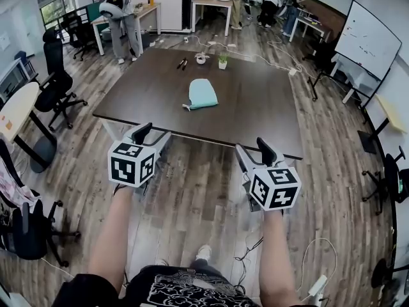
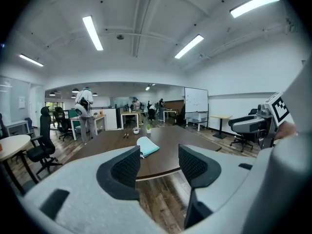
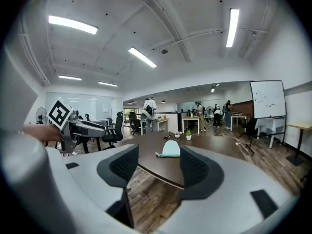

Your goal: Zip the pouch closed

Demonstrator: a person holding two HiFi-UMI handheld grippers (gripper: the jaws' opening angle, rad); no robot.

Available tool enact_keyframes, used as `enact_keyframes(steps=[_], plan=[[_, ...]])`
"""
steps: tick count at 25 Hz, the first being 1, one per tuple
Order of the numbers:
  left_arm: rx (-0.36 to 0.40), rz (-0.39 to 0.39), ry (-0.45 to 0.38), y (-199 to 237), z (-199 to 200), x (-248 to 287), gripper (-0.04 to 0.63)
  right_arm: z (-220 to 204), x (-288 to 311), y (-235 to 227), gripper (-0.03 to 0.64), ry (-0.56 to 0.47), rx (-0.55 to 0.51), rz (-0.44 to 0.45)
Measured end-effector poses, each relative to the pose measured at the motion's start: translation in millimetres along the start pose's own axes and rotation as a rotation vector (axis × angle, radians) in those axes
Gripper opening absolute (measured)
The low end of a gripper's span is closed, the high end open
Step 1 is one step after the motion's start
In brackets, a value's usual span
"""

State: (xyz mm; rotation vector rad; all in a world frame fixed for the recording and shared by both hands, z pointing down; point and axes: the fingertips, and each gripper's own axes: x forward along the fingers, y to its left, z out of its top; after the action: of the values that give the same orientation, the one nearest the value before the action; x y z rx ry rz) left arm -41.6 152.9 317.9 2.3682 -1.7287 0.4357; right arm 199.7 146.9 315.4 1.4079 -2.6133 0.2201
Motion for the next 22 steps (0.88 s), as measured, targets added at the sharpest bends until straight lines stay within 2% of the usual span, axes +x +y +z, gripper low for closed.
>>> enact_keyframes(steps=[6, 12, 22], plan=[[-0.011, 0.038, -0.017, -11, 16, 10, 0.225, 2, 4, -25, 0.259, -0.006, 0.010, 0.020], [-0.014, 0.058, -0.013, -18, 14, 20, 0.225, -3, 10, -42, 0.259, -0.005, 0.017, 0.026], [-0.037, 0.100, -0.015, -3, 11, 25, 0.232, -4, 32, -42, 0.275, -0.004, 0.024, 0.049]])
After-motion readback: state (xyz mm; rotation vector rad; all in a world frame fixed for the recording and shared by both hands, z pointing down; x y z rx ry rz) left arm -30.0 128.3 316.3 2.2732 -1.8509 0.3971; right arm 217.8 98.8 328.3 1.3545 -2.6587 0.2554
